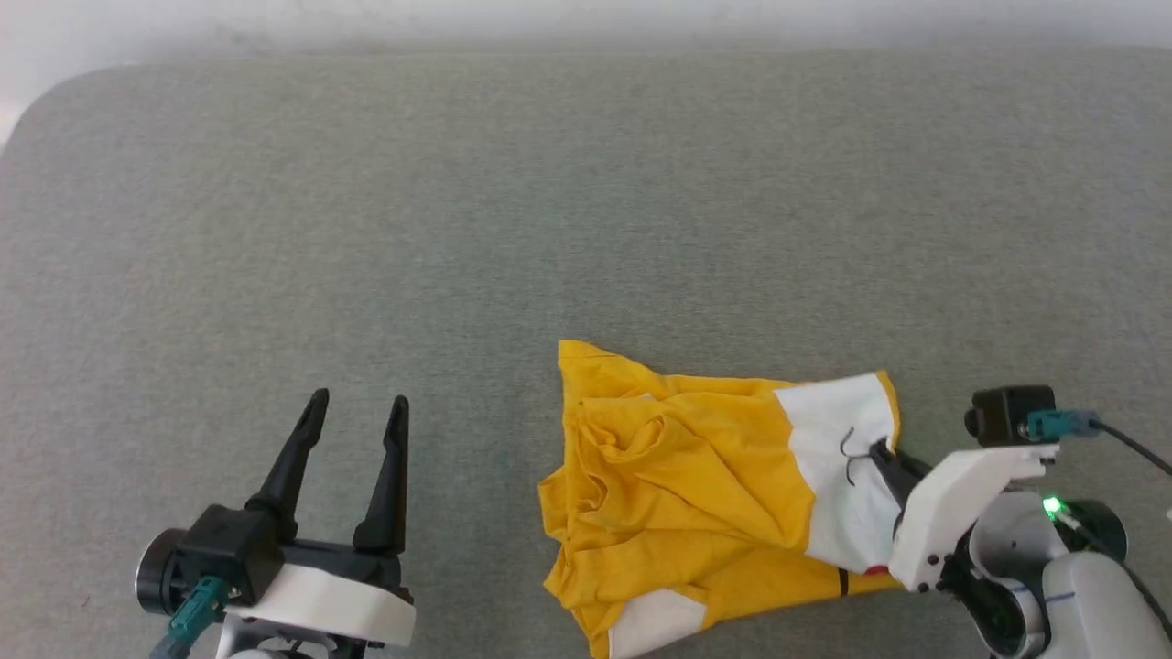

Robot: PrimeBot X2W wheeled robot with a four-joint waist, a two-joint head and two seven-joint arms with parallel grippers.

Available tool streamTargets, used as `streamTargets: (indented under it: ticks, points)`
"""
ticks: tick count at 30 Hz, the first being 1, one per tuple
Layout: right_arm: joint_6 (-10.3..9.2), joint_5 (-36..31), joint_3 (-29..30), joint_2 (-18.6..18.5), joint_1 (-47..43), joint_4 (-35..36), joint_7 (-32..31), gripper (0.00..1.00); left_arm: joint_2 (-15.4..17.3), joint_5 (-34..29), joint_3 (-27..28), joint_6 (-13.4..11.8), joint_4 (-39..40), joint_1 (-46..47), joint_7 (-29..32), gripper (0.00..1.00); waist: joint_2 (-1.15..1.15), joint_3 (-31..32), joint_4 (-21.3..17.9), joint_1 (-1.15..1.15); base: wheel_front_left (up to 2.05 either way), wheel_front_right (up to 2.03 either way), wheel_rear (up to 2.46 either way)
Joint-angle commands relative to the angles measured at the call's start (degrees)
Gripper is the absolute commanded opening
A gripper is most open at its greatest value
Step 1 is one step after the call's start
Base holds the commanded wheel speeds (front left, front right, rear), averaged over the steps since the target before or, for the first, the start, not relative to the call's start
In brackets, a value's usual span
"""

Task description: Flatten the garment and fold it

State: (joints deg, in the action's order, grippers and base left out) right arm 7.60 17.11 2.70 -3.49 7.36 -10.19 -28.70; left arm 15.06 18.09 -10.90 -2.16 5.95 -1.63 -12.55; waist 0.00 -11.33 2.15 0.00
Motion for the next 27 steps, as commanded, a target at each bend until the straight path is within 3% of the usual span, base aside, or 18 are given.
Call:
streamTargets:
  ticks: [1, 11, 27]
  points:
    - [-0.11, -0.3, -0.3, -0.4, 1.5, 0.6, 0.1, 0.00, 0.1, 0.0, -0.1, -0.4, 0.3, 1.1, 0.0, 1.00, 0.00, -0.3, -1.2, 0.00, 0.00, 0.00, 0.00]
    - [-0.11, -1.1, -3.5, -4.1, 9.8, 0.6, -1.2, 0.00, 1.0, -0.5, -0.6, -0.2, 1.1, 3.6, 0.5, 1.00, 0.00, -2.6, -7.0, 0.00, 0.00, 0.00, 0.00]
    - [-0.11, -1.8, -8.0, -9.8, 24.7, -6.9, 0.5, 0.00, 3.7, -1.5, -1.0, 0.2, 3.2, 7.0, 3.3, 1.00, 0.00, -6.2, -16.9, 0.00, 0.00, 0.00, 0.00]
